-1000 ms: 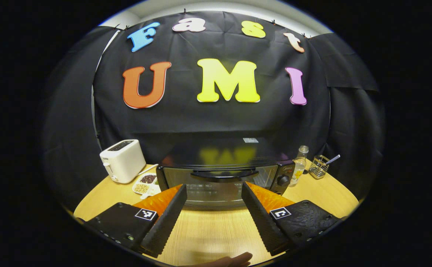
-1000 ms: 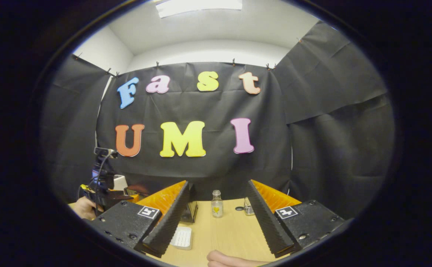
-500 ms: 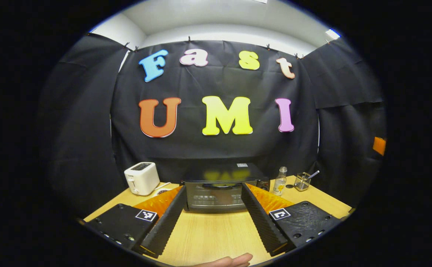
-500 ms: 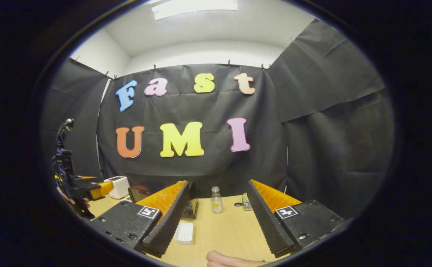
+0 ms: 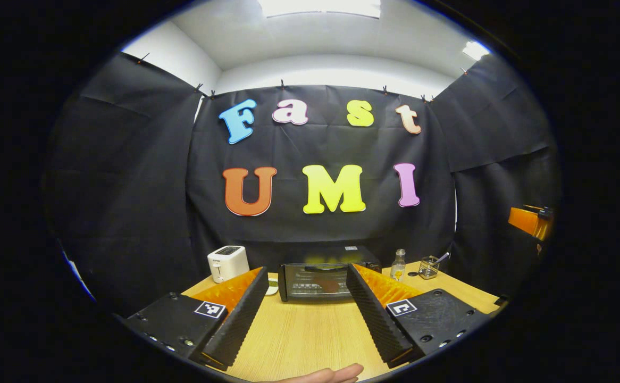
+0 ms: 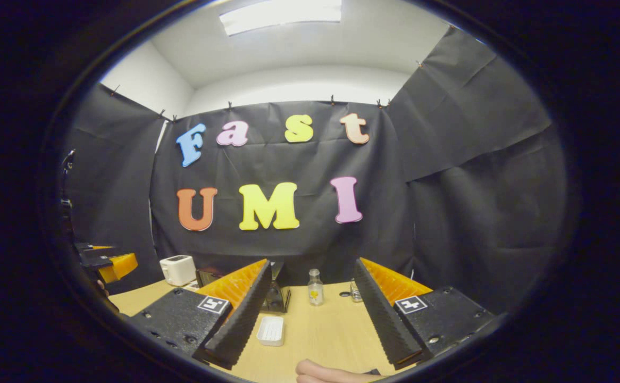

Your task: Open the electric oven with the left hand, put the food in, and close the electric oven.

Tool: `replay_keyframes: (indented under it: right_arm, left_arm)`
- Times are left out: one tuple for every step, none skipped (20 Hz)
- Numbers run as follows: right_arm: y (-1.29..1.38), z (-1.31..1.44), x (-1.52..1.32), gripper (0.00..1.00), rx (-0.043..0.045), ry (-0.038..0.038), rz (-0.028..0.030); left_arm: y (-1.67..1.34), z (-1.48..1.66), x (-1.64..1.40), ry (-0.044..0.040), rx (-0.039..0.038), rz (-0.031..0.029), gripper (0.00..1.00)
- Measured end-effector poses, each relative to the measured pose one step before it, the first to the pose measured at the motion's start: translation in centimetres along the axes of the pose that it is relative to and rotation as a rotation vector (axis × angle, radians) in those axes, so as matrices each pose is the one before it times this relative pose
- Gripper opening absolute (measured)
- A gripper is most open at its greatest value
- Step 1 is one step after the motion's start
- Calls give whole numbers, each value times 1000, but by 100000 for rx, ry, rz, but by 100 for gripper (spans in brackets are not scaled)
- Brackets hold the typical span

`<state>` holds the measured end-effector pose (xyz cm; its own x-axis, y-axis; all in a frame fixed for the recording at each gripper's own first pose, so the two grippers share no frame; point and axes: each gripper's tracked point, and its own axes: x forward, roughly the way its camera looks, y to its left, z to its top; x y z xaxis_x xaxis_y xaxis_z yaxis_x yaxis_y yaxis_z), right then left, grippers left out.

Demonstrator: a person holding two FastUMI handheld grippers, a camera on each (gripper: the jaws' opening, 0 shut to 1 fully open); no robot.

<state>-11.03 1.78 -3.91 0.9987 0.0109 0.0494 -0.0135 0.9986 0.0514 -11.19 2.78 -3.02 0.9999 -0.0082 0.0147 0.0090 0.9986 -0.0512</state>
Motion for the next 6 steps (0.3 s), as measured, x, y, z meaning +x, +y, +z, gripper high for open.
replay_keyframes:
  right_arm:
    - [23,-10,-570,98,-163,-84,1128]
    - [-514,-41,-109,98,-79,-286,-110]
    - [-568,149,-151,98,-330,-394,-1018]
    - [-551,90,30,96,-330,-633,-1278]
    - [-465,-12,-113,98,-662,-133,-1195]
    - [-326,-268,-207,99,-547,292,-553]
  left_arm:
    - [-308,-317,-313,1090,-290,-683,94]
    - [-276,-268,-298,856,56,-558,94]
    - [-84,185,-201,-478,567,190,94]
    - [56,419,86,-1036,635,691,94]
    - [-223,179,66,-342,1142,-496,94]
    - [-292,75,-97,13,1217,-339,94]
